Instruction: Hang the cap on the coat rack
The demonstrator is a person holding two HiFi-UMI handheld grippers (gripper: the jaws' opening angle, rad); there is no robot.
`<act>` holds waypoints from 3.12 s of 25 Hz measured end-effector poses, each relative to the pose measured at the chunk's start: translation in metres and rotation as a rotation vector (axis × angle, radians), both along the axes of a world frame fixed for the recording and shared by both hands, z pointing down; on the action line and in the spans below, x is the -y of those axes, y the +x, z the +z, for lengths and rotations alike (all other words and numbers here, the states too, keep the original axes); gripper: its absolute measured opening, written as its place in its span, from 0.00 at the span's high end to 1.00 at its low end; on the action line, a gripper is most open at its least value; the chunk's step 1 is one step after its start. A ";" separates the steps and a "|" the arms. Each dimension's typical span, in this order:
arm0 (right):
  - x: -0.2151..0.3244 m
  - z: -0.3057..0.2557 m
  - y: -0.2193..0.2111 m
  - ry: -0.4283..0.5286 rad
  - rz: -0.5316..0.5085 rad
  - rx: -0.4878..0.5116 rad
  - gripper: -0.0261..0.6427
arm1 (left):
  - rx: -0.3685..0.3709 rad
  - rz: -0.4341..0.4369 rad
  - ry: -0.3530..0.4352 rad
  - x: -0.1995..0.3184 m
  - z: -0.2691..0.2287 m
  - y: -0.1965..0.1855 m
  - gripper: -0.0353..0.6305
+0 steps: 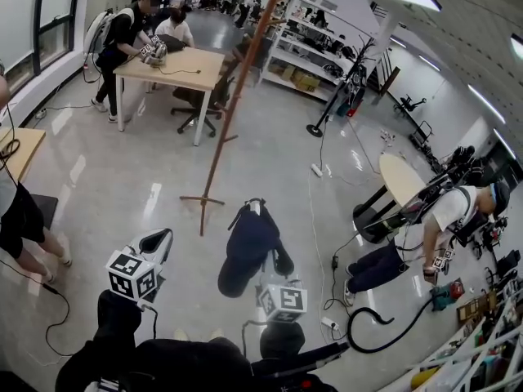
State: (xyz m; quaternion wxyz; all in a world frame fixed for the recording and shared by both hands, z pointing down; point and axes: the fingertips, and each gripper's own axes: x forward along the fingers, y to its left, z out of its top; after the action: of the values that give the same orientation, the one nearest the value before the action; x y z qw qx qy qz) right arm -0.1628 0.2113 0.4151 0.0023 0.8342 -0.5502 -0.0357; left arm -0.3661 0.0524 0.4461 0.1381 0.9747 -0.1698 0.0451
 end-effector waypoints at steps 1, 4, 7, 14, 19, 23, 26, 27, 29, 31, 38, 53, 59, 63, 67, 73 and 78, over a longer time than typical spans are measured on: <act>-0.001 0.000 0.005 0.002 0.009 -0.006 0.84 | 0.000 0.007 0.001 0.000 0.000 0.005 0.95; -0.008 0.002 0.021 -0.003 0.039 0.011 0.84 | 0.006 0.029 -0.001 -0.001 0.000 0.023 0.95; -0.019 -0.004 0.050 -0.005 0.063 0.032 0.84 | 0.014 0.048 -0.005 -0.006 -0.010 0.052 0.95; -0.004 0.002 0.106 -0.002 0.086 0.016 0.85 | 0.025 0.066 0.000 0.016 -0.001 0.111 0.95; 0.009 0.000 0.155 -0.008 0.052 0.017 0.84 | 0.027 0.057 -0.004 0.020 -0.003 0.164 0.95; 0.018 0.006 0.192 -0.012 0.015 0.016 0.85 | 0.020 0.037 -0.003 0.022 -0.004 0.198 0.95; 0.016 0.006 0.218 -0.012 -0.008 0.028 0.85 | 0.022 0.015 0.001 0.017 -0.005 0.222 0.95; 0.015 0.007 0.225 -0.011 -0.018 0.030 0.85 | 0.024 0.005 0.003 0.015 -0.004 0.229 0.95; 0.012 0.010 0.237 -0.009 -0.046 0.026 0.85 | 0.030 -0.019 0.008 0.013 -0.001 0.240 0.95; 0.011 0.013 0.248 -0.005 -0.067 0.027 0.84 | 0.037 -0.041 0.007 0.013 0.002 0.248 0.95; 0.018 0.019 0.270 -0.006 -0.102 0.045 0.85 | 0.069 -0.057 0.004 0.013 0.005 0.269 0.95; 0.110 0.031 0.323 0.001 -0.163 0.054 0.85 | 0.084 -0.090 -0.005 0.100 0.017 0.325 0.95; 0.170 0.022 0.344 0.017 -0.211 0.044 0.85 | 0.078 -0.108 -0.003 0.157 0.009 0.348 0.95; 0.212 0.018 0.356 0.016 -0.243 0.023 0.85 | 0.075 -0.118 -0.008 0.194 0.010 0.360 0.95; 0.248 0.012 0.366 0.023 -0.257 0.013 0.85 | 0.070 -0.125 -0.006 0.224 0.009 0.370 0.95; 0.287 0.015 0.373 0.016 -0.287 0.009 0.85 | 0.072 -0.150 -0.015 0.257 0.014 0.373 0.95; 0.309 0.021 0.380 -0.003 -0.315 0.011 0.85 | 0.079 -0.170 -0.026 0.272 0.019 0.377 0.95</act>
State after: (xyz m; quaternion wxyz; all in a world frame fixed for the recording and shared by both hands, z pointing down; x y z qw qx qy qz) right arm 0.2167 -0.0981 0.4360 -0.0052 0.7378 -0.6743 -0.0301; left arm 0.0110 -0.2193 0.4647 0.1474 0.9524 -0.2565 0.0740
